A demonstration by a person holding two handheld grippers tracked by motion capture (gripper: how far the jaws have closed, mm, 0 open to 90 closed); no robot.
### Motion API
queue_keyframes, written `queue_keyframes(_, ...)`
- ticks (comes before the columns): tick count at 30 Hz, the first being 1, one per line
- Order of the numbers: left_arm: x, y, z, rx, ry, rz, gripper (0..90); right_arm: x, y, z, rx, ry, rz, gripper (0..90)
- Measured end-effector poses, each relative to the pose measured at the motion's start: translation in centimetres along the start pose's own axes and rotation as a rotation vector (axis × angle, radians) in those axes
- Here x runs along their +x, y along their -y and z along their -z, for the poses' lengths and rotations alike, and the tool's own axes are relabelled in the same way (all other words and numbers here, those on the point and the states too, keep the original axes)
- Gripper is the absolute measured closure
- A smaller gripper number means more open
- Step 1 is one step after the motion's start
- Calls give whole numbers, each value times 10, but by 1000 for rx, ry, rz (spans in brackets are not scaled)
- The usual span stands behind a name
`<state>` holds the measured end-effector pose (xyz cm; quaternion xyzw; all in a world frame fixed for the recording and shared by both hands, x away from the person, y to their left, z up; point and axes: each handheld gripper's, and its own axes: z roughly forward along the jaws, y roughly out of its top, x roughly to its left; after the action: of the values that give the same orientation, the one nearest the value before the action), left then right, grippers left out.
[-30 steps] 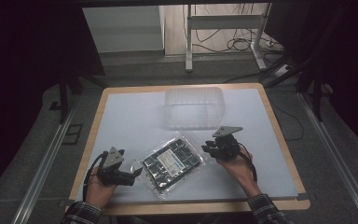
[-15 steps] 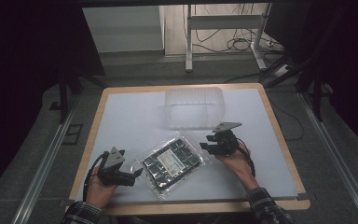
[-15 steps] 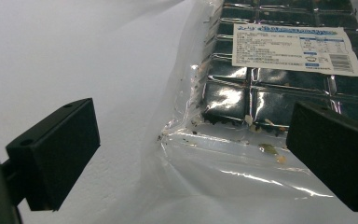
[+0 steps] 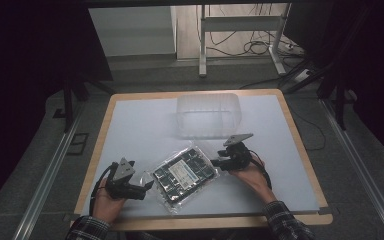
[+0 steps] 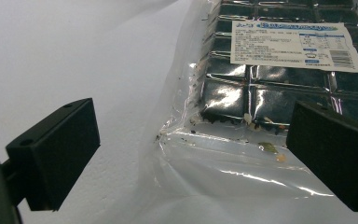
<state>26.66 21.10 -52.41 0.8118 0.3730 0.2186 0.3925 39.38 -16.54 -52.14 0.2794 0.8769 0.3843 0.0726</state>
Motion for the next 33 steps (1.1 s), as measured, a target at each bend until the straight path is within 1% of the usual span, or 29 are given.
queue_keyframes(2,0,0,0,1,1,-1,23,2,0,-2,12,-13,13,514)
queue_keyframes(7,-1,0,-1,8,2,-9,23,10,-3,-3,19,-3,42,592)
queue_keyframes(10,-1,0,-1,8,0,-11,23,11,-3,-4,25,-1,34,630)
queue_keyframes(13,-1,0,-1,9,-1,-12,23,11,-1,-7,44,-7,9,674)
queue_keyframes(16,-1,0,-1,11,-2,-13,23,12,-2,-7,47,-19,-15,747)
queue_keyframes(20,-2,0,-1,10,-4,-15,23,13,-2,-8,55,-15,-35,856)
queue_keyframes(21,-2,0,-1,10,-5,-15,23,13,-3,-7,60,-14,-45,869)
queue_keyframes(23,-2,0,-1,8,-6,-15,23,13,-3,-7,61,-19,-62,882)
queue_keyframes(25,-1,0,0,6,-7,-15,23,14,-4,-7,65,-12,-67,884)
queue_keyframes(28,-1,0,0,1,-6,-10,23,15,-6,-4,55,-13,-72,886)
queue_keyframes(33,0,0,1,-6,-6,-7,23,17,-9,2,48,-6,-64,886)
